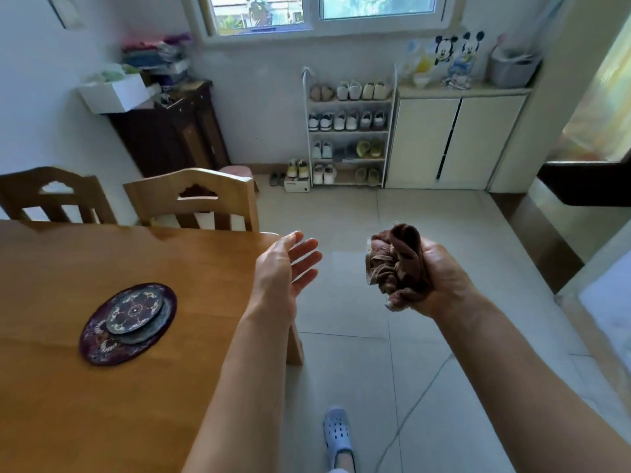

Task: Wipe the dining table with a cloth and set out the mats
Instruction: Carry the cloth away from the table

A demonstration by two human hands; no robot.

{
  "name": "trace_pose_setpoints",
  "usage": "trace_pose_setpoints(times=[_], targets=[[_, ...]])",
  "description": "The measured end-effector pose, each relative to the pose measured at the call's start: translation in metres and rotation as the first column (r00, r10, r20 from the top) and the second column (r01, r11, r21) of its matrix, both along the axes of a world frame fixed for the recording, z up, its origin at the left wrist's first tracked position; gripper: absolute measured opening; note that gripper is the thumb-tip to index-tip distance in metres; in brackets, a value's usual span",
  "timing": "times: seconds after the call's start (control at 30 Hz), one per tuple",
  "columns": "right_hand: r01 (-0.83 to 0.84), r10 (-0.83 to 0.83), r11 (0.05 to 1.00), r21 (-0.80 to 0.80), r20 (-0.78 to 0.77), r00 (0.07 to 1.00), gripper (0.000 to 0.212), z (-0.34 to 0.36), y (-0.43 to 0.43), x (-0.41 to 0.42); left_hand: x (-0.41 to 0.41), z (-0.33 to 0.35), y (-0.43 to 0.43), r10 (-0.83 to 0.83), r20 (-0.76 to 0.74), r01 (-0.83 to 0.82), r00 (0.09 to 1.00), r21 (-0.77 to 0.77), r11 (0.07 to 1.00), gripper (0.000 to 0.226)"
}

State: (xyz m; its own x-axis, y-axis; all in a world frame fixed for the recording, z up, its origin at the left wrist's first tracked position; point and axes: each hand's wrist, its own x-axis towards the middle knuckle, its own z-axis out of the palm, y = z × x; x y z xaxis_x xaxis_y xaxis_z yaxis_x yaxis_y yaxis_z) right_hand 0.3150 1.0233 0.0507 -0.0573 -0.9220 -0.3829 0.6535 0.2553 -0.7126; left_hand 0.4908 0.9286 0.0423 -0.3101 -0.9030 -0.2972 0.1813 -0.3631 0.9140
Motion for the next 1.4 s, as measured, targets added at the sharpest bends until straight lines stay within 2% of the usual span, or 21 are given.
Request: trace_pose_setpoints(times=[0.17, 0.3, 0.47, 0.6, 0.77, 0.93, 1.13, 1.4], targets=[[0.008, -0.010, 1.000, -0.023, -0.051, 0.999, 0.028, 0.009, -0.111, -0.059, -0.053, 0.011, -0.106, -0.010, 0.011, 0.011, 1.000, -0.055, 0.998, 0.027], [-0.056, 0.055, 0.998, -0.024, -0.040, 0.998, 0.031, 0.024, -0.211, -0.096, -0.096, 0.032, -0.206, 0.036, 0.015, -0.034, 0.999, -0.095, 0.995, 0.025], [-0.079, 0.077, 0.996, -0.042, -0.048, 0.996, 0.030, 0.033, -0.297, -0.123, -0.126, 0.038, -0.287, 0.063, 0.003, -0.063, 0.998, -0.053, 0.997, 0.025], [-0.059, 0.062, 0.998, 0.028, -0.129, 0.990, 0.035, 0.033, -0.376, -0.144, -0.136, 0.029, -0.348, 0.115, -0.002, -0.115, 0.993, -0.034, 0.993, 0.026], [-0.092, 0.099, 0.994, 0.051, -0.152, 0.983, 0.032, 0.035, -0.471, -0.162, -0.153, 0.024, -0.427, 0.196, -0.029, -0.196, 0.980, -0.012, 0.981, 0.024], [-0.129, 0.144, 0.987, 0.092, -0.184, 0.972, 0.022, 0.037, -0.587, -0.196, -0.189, 0.028, -0.526, 0.309, -0.140, -0.310, 0.941, 0.018, 0.951, 0.020], [-0.191, 0.204, 0.978, 0.082, -0.210, 0.956, 0.023, 0.050, -0.725, -0.238, -0.235, 0.047, -0.643, 0.423, -0.178, -0.430, 0.888, 0.000, 0.903, 0.018], [-0.413, 0.419, 0.908, 0.075, -0.185, 0.889, 0.025, 0.050, -0.892, -0.204, -0.212, 0.050, -0.773, 0.607, -0.180, -0.613, 0.774, 0.028, 0.789, 0.017]])
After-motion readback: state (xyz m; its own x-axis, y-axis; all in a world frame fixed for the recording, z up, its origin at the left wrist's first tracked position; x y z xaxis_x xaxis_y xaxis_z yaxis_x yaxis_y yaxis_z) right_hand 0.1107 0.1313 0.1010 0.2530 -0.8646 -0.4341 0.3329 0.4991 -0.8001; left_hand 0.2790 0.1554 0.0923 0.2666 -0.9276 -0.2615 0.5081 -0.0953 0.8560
